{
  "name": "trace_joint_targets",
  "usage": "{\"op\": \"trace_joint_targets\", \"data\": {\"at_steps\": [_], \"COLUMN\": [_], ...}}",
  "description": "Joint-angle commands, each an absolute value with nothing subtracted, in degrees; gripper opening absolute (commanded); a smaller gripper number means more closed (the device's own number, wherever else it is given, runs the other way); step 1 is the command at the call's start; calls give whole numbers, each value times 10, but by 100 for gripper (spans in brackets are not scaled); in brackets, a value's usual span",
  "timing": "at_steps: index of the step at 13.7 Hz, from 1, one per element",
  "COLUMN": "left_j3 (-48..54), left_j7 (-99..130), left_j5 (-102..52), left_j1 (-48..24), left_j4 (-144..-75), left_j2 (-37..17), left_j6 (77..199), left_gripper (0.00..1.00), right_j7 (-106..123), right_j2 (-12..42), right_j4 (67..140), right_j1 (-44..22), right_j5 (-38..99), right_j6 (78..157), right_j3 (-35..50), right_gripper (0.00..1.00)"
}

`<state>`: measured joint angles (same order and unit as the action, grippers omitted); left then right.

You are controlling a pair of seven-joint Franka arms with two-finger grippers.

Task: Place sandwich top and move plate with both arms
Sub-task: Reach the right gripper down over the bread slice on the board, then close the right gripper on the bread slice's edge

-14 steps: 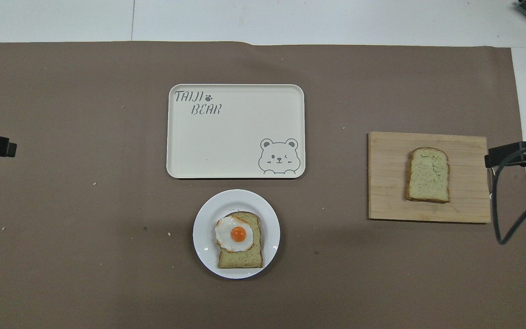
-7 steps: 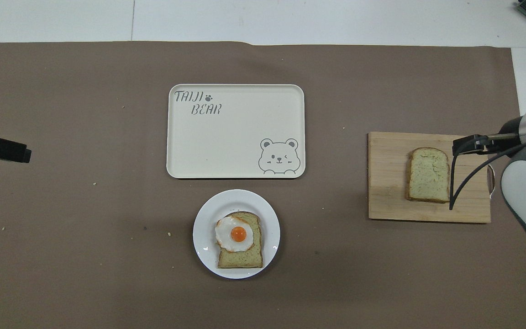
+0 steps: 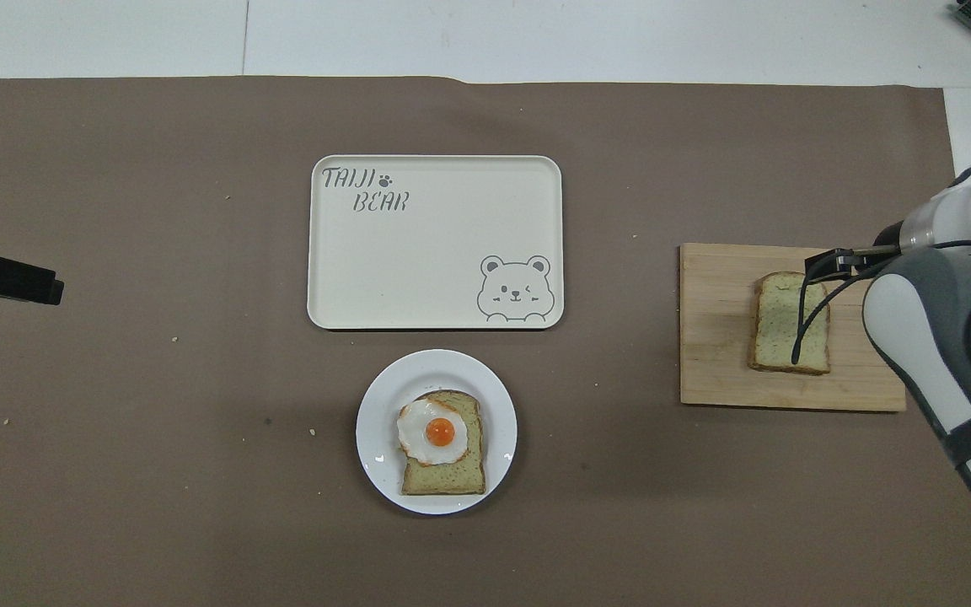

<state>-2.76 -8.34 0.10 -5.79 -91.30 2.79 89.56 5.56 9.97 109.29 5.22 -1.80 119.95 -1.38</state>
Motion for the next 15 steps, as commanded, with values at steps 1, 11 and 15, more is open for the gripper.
{"op": "trace_joint_targets", "data": {"at_steps": [1, 11, 15], "left_j3": [-33, -33, -36], "left_j7": [-79, -77, -77], "left_j5": [-4, -16, -10], "left_j1": [-63, -57, -57], "left_j4": [-933, -897, -853], "left_j2": [41, 23, -7], "left_j6": [906, 861, 823], "left_gripper": [100, 100, 100], "right_j7": [100, 195, 202], "right_j2": [108, 151, 151], "right_j4": [1127, 1160, 1170], "right_j1": [70, 98, 100], "right_j5": [16, 92, 125], "right_j6": [1246, 1288, 1294], "right_j3": [-8, -8, -8], "right_gripper": [100, 100, 100]}}
